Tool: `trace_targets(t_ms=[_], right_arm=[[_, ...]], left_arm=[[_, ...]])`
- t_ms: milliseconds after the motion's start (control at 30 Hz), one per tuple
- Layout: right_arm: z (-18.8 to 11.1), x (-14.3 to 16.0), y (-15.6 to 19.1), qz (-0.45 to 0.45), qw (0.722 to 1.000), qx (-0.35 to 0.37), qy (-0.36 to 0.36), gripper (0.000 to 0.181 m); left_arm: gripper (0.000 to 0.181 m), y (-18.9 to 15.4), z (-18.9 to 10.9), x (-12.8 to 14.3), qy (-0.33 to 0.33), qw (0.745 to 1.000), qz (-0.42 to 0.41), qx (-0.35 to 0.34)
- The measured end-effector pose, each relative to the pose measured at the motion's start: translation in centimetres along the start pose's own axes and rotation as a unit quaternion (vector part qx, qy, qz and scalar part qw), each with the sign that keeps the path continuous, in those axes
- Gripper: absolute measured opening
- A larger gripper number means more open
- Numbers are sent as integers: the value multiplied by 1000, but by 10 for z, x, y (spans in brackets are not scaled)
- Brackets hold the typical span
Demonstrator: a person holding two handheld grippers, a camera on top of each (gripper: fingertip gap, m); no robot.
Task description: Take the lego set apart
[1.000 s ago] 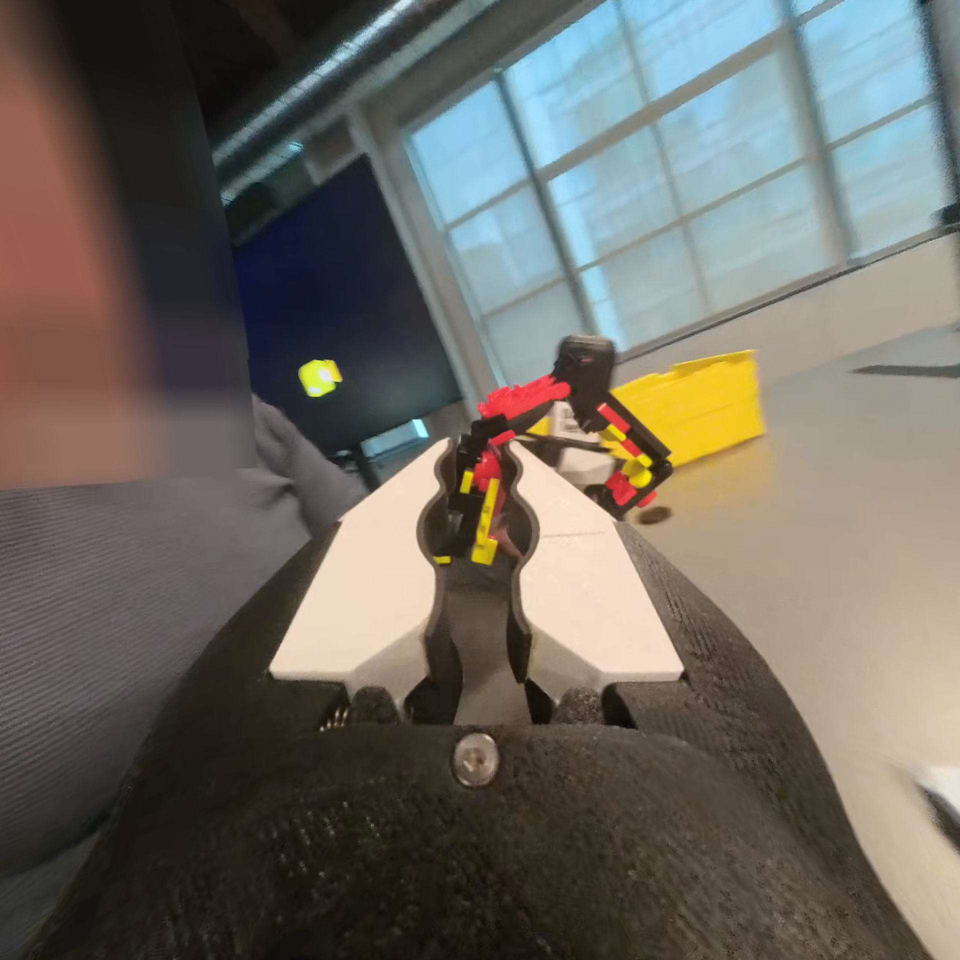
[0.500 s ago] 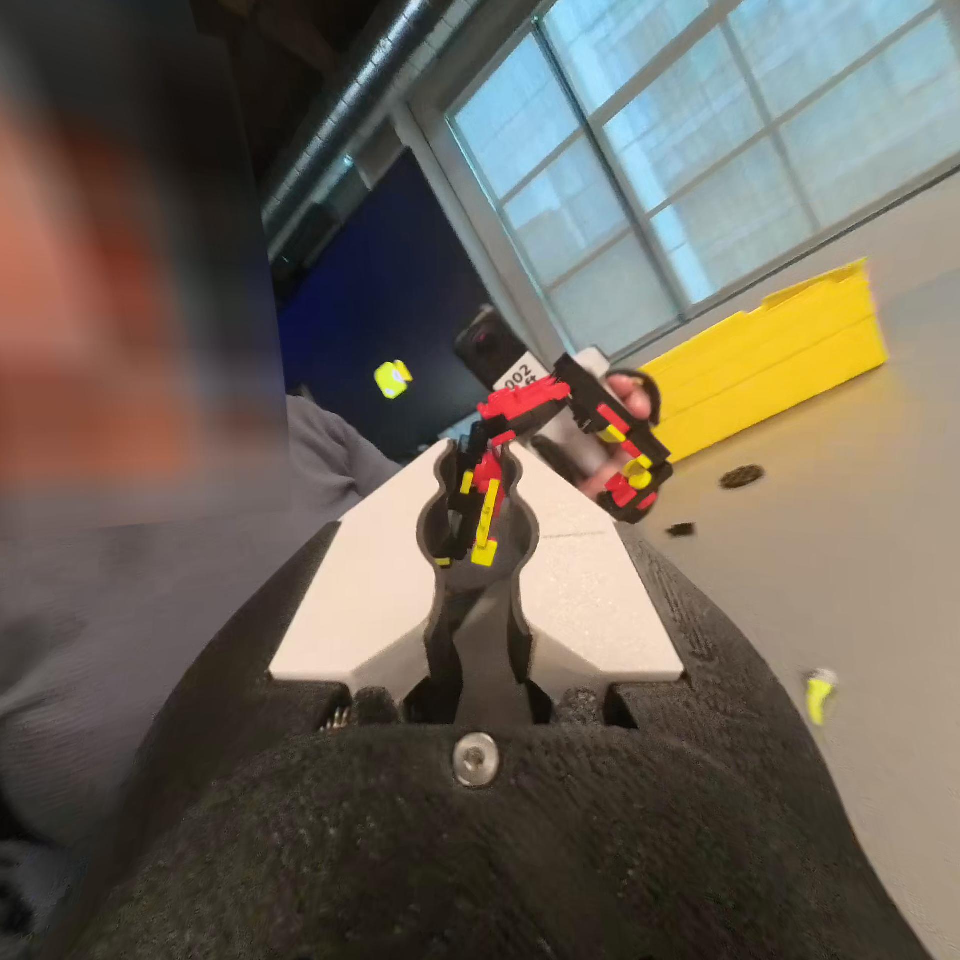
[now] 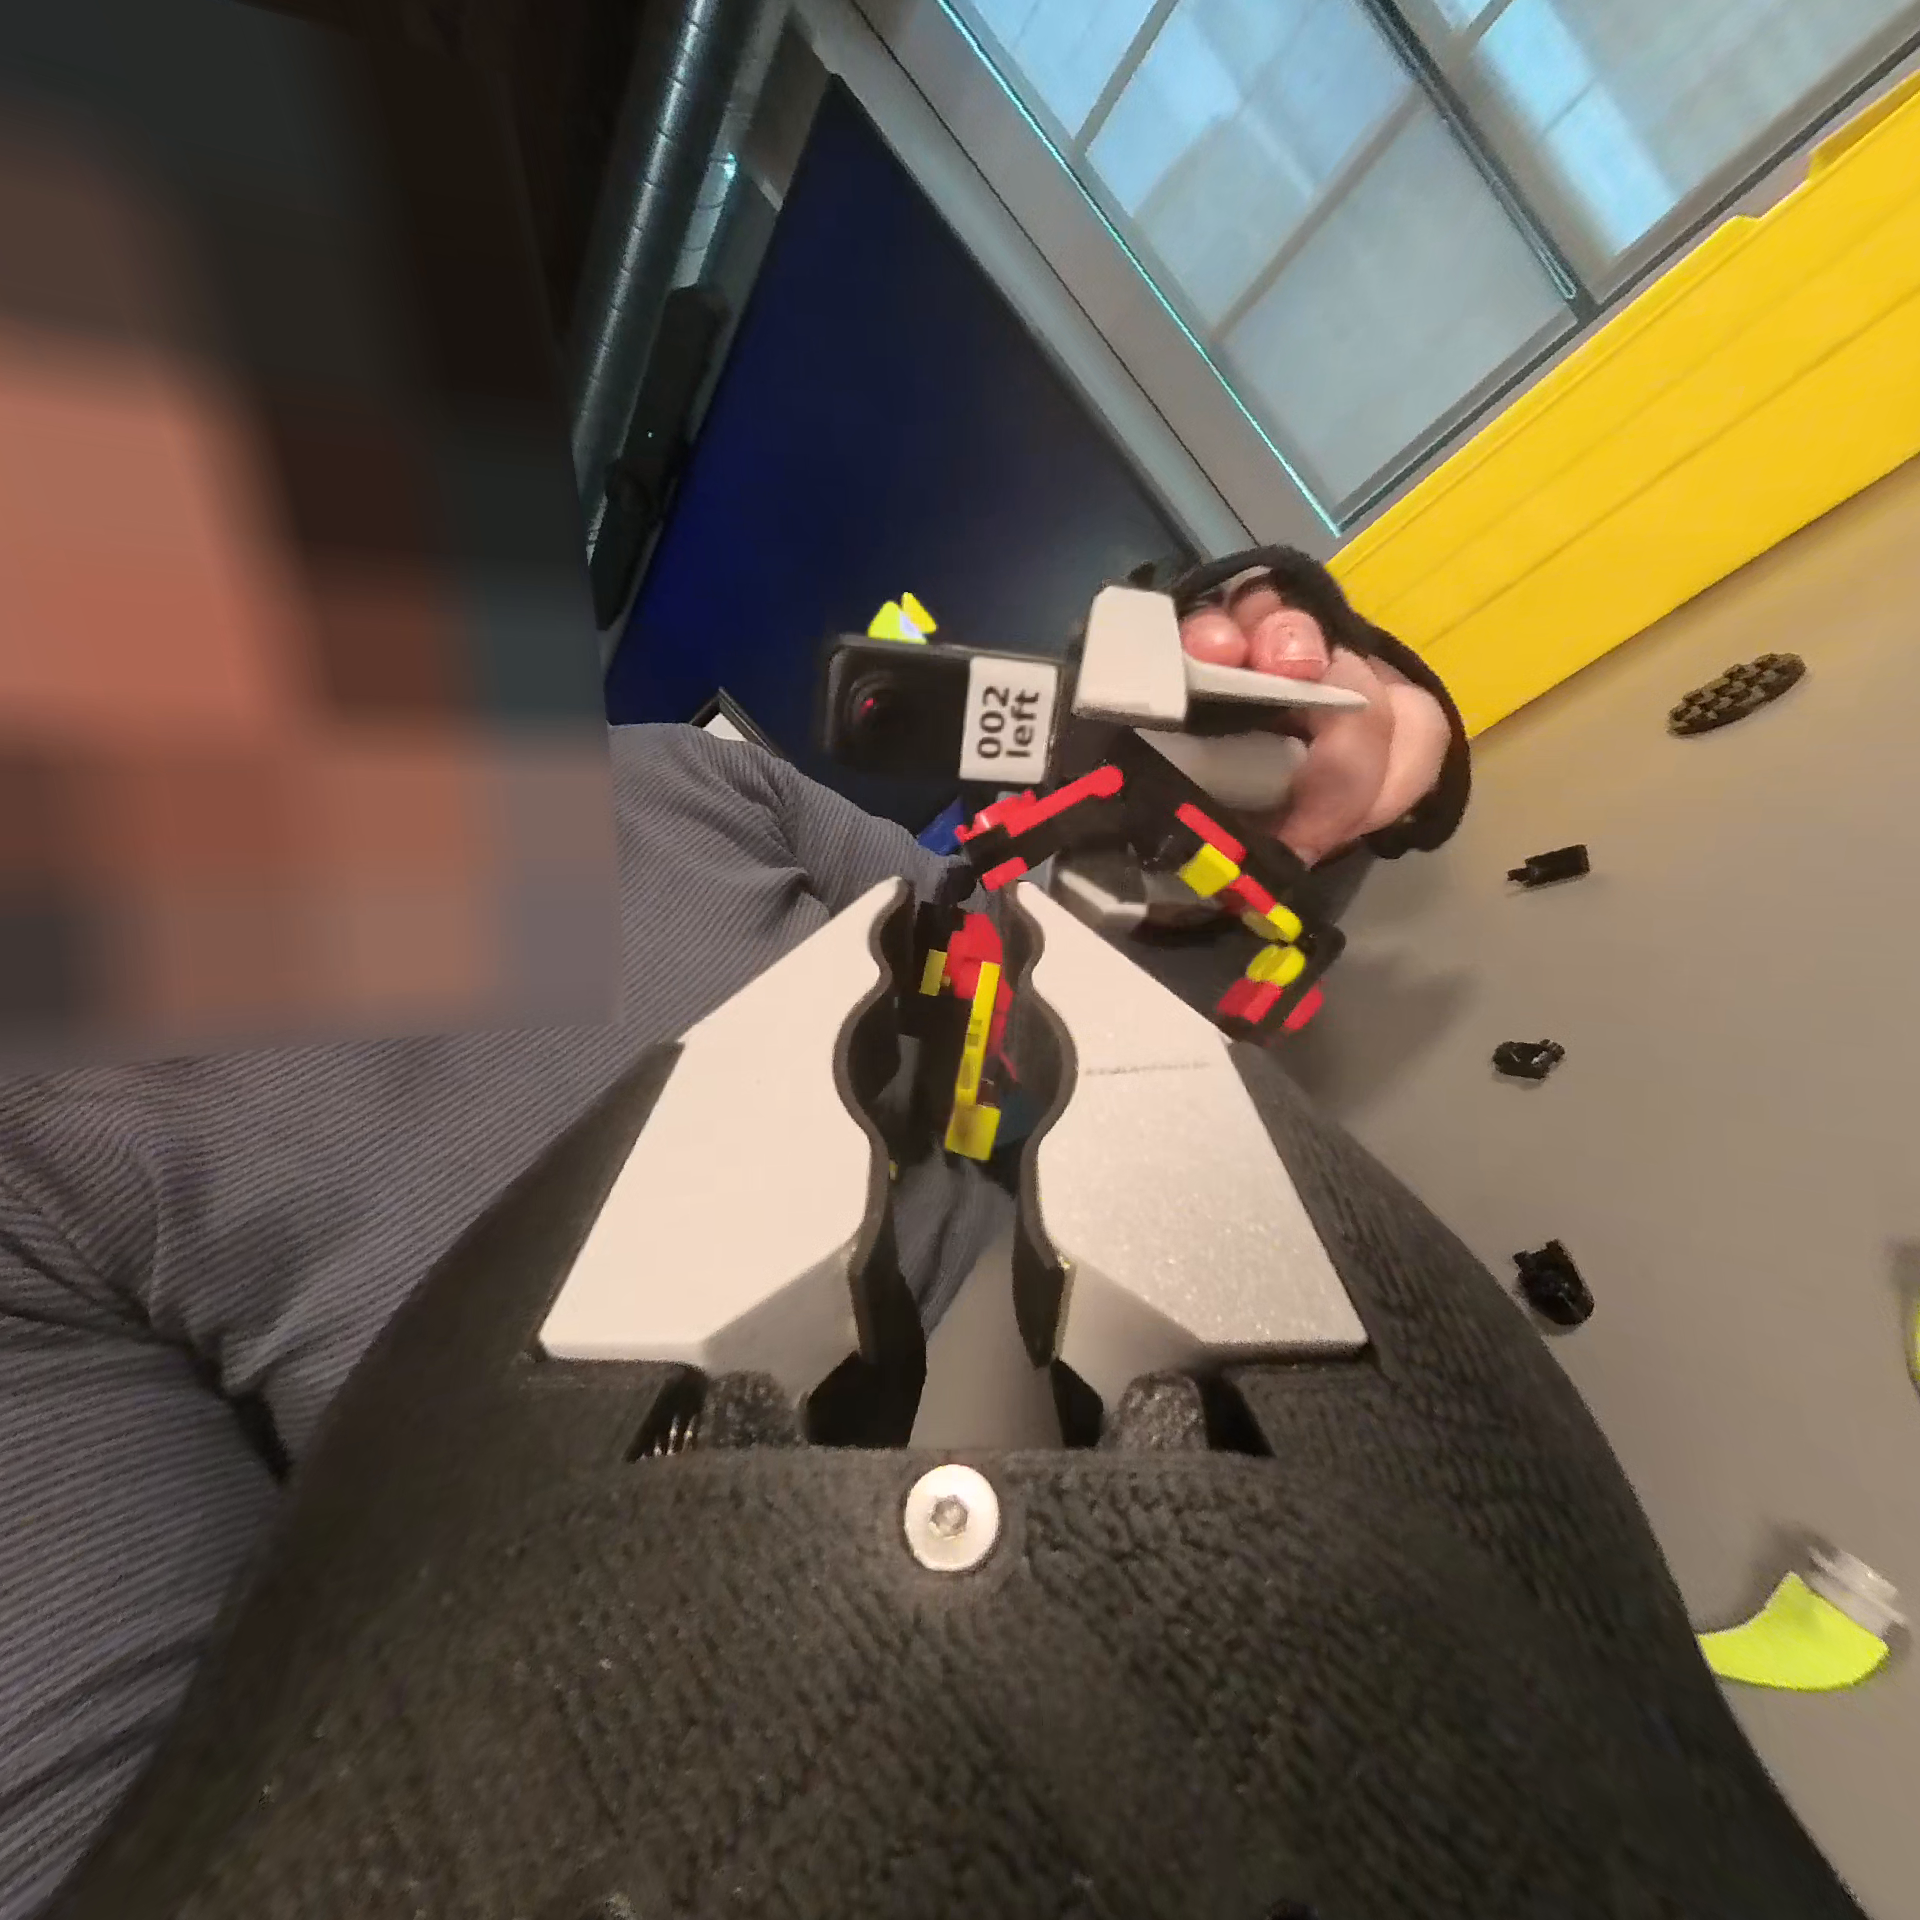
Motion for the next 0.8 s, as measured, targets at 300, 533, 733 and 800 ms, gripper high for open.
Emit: trace_targets(t_ms=[300,533,733,800], right_arm=[[-30,-34,-10,-182,946,254,-84,49],[-24,-13,-17,-413,787,445,112,60],[-17,14,-51,-542,573,530,311,49],[-14,16,-55,-576,520,534,336,33]], left_arm=[[23,16,5,51,215,975,17,-56],[23,21,-1,75,307,949,38,-56],[23,24,-9,81,331,943,5,-23],[23,24,-11,84,334,942,-8,-16]])
Point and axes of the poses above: each gripper's, where its closed fingertips meet, z out along the fingers, x out of its underside, y = z × x across the jaws, the point moved 4 cm from there along -z, back along the fingers, and after that the axes turned 8 degrees about z, right-handed, at the moved point
